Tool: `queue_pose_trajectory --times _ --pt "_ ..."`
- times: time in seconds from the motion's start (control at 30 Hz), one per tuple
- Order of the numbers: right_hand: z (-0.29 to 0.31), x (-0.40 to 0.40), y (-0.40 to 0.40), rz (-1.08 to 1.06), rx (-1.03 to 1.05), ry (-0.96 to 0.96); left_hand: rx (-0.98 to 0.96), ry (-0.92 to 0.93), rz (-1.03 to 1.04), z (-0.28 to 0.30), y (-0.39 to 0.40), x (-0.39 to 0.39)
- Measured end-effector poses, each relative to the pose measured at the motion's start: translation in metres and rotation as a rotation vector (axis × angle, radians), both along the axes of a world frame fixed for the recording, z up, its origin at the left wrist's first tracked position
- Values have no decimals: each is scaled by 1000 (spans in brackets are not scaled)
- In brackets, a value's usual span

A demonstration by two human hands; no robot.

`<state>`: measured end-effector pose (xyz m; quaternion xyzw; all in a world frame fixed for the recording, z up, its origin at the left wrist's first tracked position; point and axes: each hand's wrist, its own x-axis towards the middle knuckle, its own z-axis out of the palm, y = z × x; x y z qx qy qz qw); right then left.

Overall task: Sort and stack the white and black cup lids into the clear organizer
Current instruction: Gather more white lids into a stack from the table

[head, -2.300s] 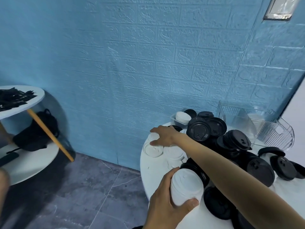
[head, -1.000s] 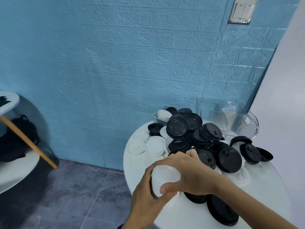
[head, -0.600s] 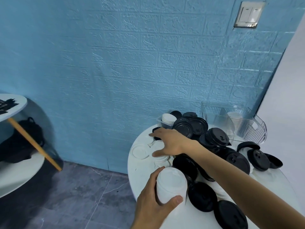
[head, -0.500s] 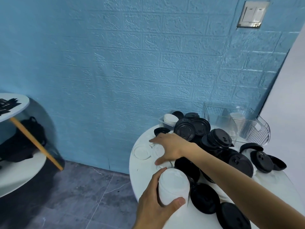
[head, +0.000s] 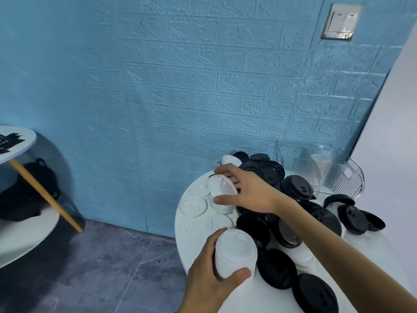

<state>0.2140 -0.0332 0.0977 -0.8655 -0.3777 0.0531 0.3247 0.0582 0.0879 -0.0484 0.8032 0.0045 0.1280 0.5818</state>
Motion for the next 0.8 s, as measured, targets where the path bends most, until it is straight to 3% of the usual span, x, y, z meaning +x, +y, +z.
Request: queue_pose_trajectory --times 0.27,0.6,0.8 --pt "-17 -78 -49 83 -280 -105 -22 22 21 6 -2 -4" --pt "-27 -84 -39 66 -396 -169 -13 142 10 17 -7 -4" --pt "-31 -84 -39 72 -432 -140 -57 121 12 6 -5 -5"
